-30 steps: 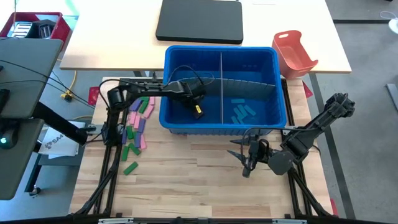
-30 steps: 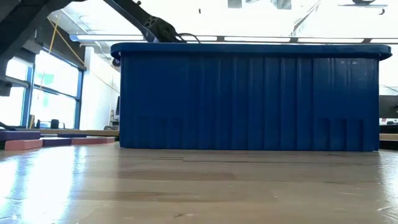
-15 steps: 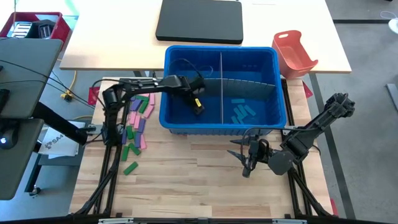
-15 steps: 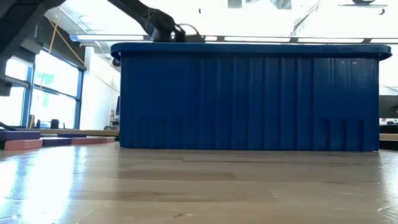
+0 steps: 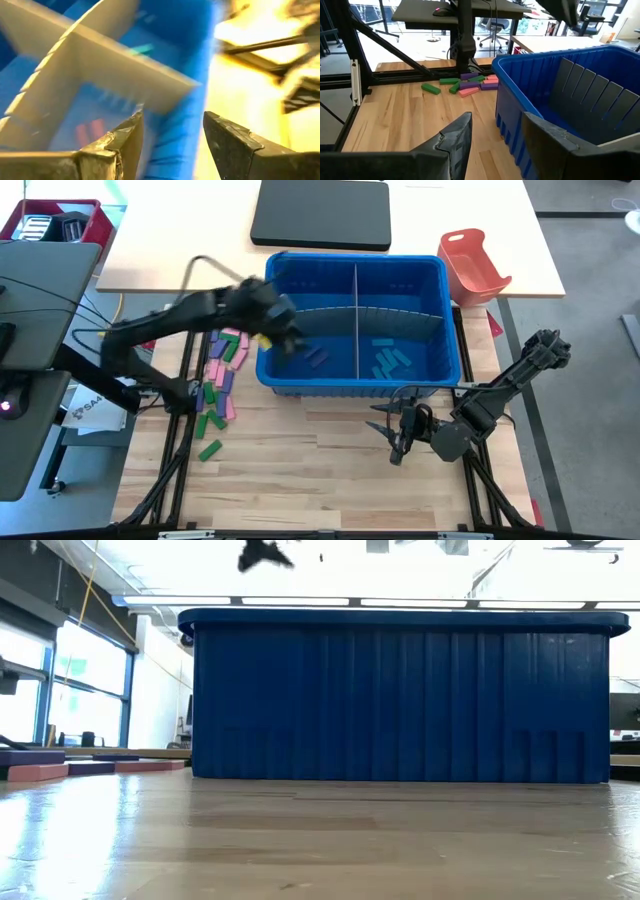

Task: Sort blocks
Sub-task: Put the purple block into the blue bin with the other purple block

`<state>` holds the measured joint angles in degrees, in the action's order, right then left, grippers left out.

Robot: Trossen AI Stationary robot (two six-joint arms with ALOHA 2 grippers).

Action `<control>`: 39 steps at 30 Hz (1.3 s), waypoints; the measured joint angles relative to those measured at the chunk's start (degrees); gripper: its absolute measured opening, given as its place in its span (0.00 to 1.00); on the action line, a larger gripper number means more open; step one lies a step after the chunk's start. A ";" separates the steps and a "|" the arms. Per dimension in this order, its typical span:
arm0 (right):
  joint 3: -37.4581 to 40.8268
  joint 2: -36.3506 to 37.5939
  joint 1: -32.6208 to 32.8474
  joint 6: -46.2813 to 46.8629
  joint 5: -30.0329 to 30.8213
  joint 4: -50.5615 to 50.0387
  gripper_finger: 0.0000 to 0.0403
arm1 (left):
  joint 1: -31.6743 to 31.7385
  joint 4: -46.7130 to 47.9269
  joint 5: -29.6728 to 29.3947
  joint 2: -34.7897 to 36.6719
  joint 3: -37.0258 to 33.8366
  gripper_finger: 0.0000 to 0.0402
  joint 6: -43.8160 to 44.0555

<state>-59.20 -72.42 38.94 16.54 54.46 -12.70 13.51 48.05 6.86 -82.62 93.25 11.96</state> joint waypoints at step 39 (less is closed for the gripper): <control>0.02 -3.16 -0.44 -0.03 0.67 -0.71 0.42 | -42.88 18.36 -19.64 14.07 -53.93 0.50 82.01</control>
<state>-59.18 -75.59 38.50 16.51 55.13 -13.41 -29.37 66.41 -12.77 -68.55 39.32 93.97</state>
